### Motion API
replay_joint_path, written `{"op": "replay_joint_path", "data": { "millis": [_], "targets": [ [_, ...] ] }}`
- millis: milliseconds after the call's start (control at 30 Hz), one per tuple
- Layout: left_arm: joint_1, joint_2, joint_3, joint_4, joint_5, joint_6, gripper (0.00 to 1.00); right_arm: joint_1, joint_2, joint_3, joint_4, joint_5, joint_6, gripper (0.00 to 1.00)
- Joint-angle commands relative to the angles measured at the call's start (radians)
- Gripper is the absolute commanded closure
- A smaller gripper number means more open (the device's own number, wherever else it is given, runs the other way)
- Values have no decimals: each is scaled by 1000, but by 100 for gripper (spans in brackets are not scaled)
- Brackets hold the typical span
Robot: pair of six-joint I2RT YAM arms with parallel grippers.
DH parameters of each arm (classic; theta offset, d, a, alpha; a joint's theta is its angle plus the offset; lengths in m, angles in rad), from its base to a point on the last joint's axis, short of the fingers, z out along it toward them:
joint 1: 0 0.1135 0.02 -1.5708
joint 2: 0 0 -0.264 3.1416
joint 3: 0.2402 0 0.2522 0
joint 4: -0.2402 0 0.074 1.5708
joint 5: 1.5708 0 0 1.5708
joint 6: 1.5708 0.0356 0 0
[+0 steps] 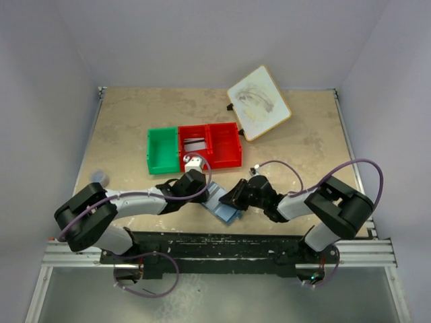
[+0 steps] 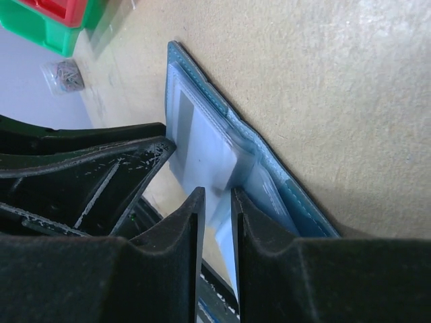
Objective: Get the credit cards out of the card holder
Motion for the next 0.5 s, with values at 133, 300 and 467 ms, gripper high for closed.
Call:
{"op": "replay_joint_path", "data": {
  "millis": [133, 300, 467],
  "targets": [
    [-36, -3, -69, -19, 65, -64, 82, -12, 31, -47, 173, -33, -8, 90],
    [-81, -17, -66, -53, 3, -88, 84, -18, 49, -90, 286, -28, 31, 79],
    [-86, -44, -79, -58, -18, -119, 85, -23, 72, -125, 416, -30, 43, 89]
  ]
}}
